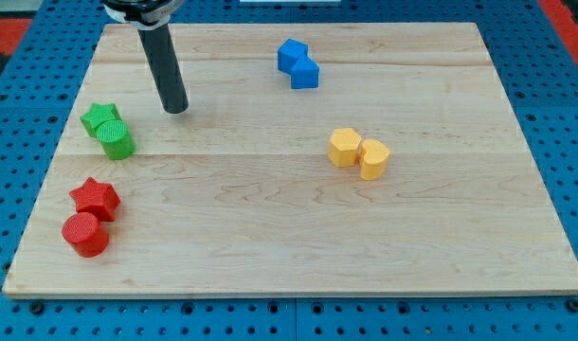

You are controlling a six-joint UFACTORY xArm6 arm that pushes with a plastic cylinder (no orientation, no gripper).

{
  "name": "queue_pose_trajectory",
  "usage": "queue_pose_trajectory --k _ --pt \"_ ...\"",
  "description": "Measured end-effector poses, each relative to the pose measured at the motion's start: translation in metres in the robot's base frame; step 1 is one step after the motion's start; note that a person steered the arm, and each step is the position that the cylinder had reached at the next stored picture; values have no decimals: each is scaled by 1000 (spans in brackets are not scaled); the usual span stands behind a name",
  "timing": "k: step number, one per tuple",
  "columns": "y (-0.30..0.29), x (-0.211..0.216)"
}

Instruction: Slightly push the blue triangle towards left

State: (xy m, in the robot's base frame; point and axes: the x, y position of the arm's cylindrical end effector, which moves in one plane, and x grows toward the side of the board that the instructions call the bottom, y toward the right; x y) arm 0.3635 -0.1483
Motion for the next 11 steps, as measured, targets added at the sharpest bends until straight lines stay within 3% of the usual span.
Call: queue_pose_trajectory --k 2,6,8,10,11 --pt "10 0" --pt "92 11" --pt "175 24" --pt "205 -54" --pt "161 -58"
